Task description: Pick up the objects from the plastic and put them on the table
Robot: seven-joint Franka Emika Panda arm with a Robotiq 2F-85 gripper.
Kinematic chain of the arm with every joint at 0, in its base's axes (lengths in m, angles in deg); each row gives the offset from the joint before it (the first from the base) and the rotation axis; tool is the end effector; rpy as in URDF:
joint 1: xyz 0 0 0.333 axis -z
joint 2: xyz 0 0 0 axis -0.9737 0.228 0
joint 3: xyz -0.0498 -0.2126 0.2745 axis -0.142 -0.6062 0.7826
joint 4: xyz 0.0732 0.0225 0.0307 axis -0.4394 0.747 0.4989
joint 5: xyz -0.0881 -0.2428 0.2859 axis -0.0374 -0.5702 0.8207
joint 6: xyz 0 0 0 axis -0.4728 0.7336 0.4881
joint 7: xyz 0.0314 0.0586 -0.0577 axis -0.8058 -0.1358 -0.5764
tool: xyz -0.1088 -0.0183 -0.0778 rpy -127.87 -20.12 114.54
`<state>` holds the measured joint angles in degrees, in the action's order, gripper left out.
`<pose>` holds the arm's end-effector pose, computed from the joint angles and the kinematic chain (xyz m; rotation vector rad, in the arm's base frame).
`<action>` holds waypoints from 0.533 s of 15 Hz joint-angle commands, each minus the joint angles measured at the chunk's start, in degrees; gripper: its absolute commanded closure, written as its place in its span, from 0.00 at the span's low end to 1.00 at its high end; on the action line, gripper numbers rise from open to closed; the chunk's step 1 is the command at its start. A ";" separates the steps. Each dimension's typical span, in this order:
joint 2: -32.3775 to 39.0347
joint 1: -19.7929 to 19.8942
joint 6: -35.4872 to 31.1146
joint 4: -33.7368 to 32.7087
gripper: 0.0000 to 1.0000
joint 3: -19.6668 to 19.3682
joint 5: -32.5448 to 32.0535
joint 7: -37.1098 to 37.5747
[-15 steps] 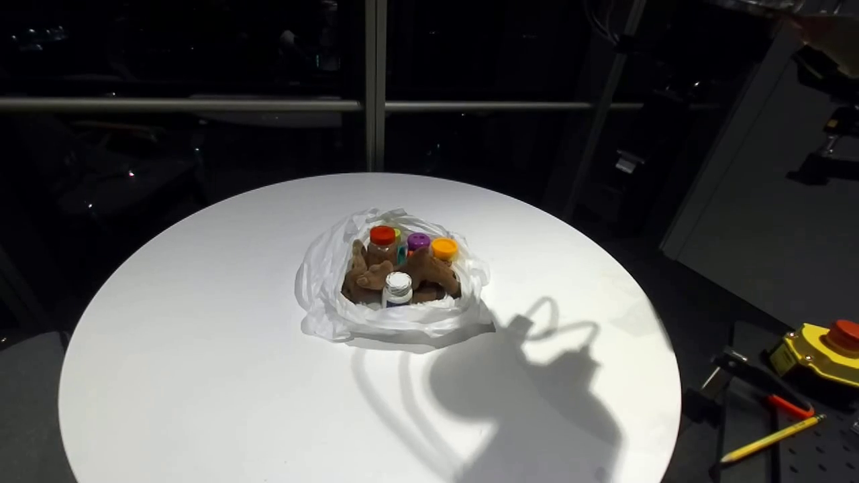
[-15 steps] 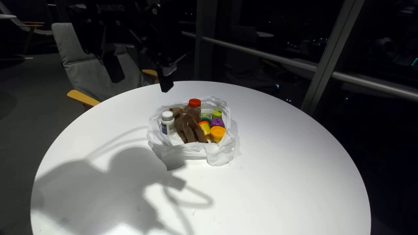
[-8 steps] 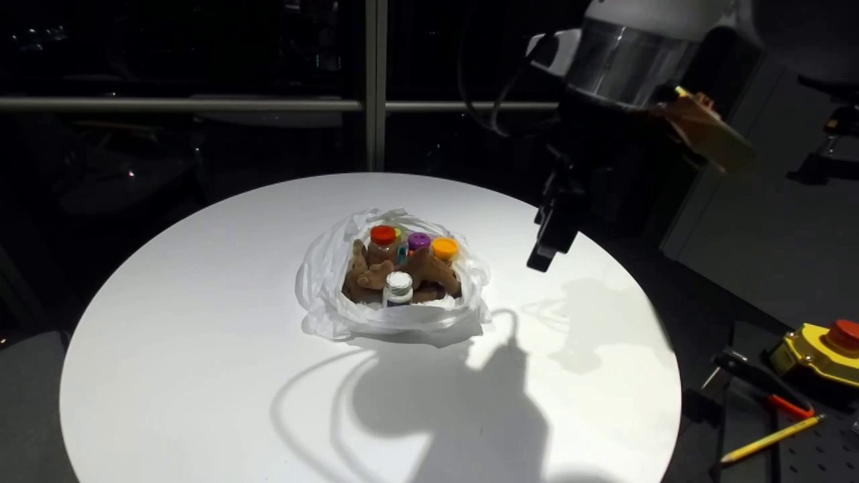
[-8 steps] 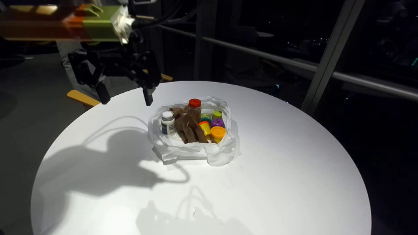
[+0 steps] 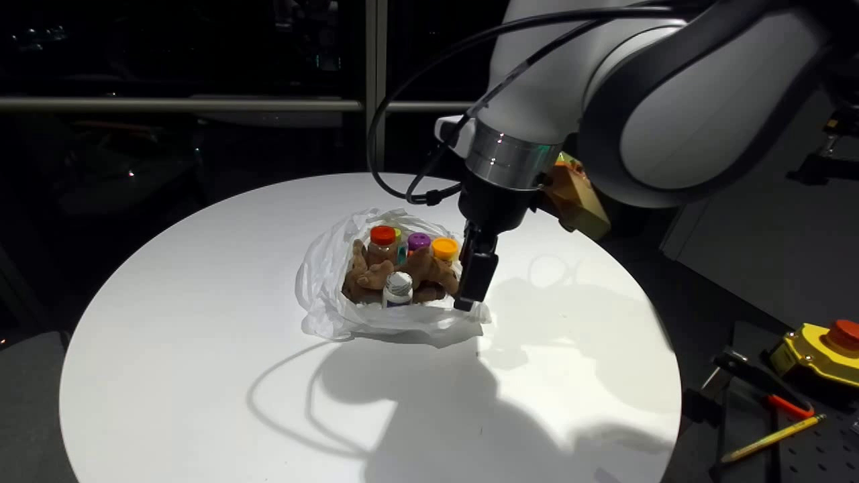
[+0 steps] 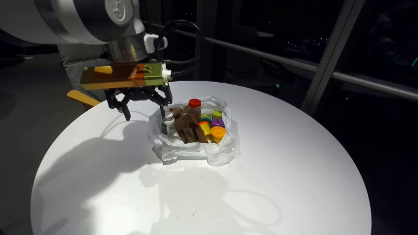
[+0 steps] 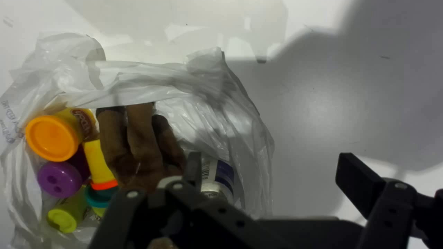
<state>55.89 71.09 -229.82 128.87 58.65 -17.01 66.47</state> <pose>0.5216 0.1137 0.2248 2.9075 0.9510 0.2263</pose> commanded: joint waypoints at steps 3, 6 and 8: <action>8.36 -4.85 13.11 -14.52 0.00 -3.65 1.51 15.19; 11.00 -5.27 18.11 -19.40 0.00 -3.14 5.02 21.26; 12.19 -4.92 18.06 -21.35 0.00 -2.22 8.32 22.85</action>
<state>65.42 66.56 -213.74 112.43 55.93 -12.59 85.87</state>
